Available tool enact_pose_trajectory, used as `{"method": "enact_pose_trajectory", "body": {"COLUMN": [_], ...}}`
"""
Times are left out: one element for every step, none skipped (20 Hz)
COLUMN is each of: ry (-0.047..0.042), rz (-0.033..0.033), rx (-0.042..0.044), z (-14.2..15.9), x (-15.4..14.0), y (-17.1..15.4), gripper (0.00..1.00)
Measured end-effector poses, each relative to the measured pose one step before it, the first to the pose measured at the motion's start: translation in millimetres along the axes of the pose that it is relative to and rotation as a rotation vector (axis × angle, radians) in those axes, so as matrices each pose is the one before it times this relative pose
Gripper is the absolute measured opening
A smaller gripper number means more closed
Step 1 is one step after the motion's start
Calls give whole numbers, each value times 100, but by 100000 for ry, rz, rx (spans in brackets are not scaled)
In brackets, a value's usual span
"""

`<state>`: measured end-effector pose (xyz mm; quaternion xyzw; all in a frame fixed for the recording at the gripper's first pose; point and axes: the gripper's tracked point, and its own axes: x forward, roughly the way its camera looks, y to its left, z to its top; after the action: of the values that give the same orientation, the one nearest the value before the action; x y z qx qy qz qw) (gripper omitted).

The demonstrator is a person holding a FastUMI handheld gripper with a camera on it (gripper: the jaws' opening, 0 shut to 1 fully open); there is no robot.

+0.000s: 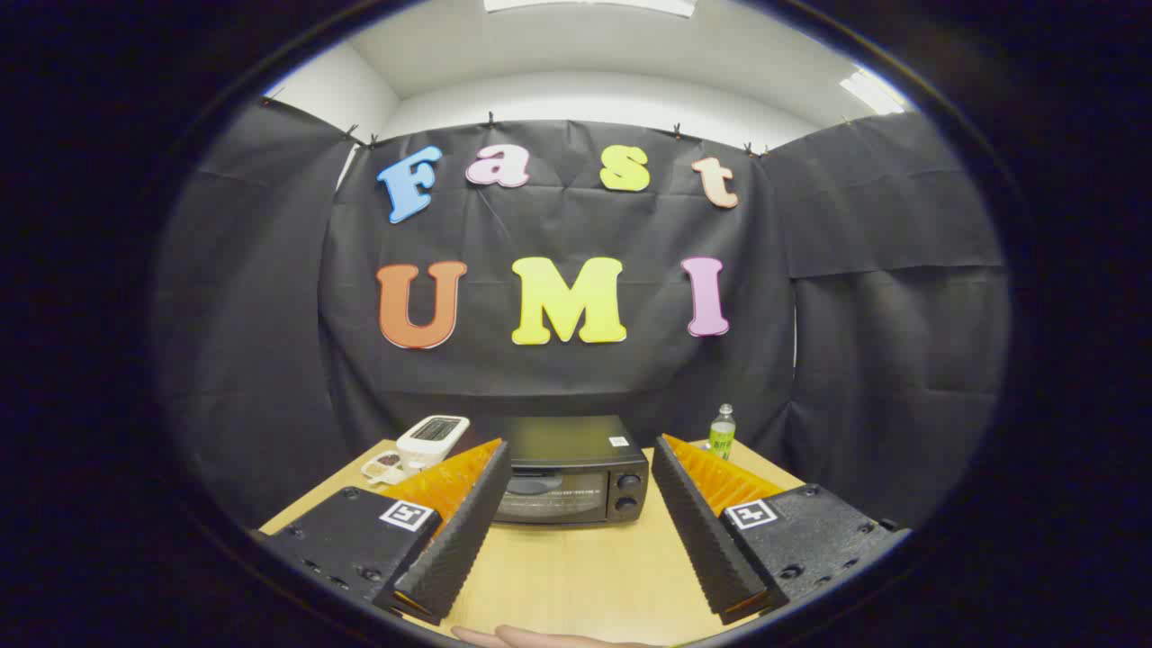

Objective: Open the toaster oven, put the food inside, and close the toaster oven door.

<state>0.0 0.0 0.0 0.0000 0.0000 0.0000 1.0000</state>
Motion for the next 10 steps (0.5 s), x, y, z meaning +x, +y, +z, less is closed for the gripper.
{"method": "enact_pose_trajectory", "body": {"ry": [-143,-553,-785,-817,-576,-145,2,249,413,225], "rz": [-16,393,602,578,104,-492,-555,-291,-143,14], "rx": [-53,-102,-267,-515,-736,-449,117,386,473,293], "z": [202,206,387,128,201,-54,-36,-80,-92,-95], "x": [-125,-98,-187,4,-68,-134,-30,64,-17,-11], "y": [65,183,238,147,-3,-226,-177,-82,-89,11], "gripper": [100,100,100,100,100,100,100,100,100,100]}}
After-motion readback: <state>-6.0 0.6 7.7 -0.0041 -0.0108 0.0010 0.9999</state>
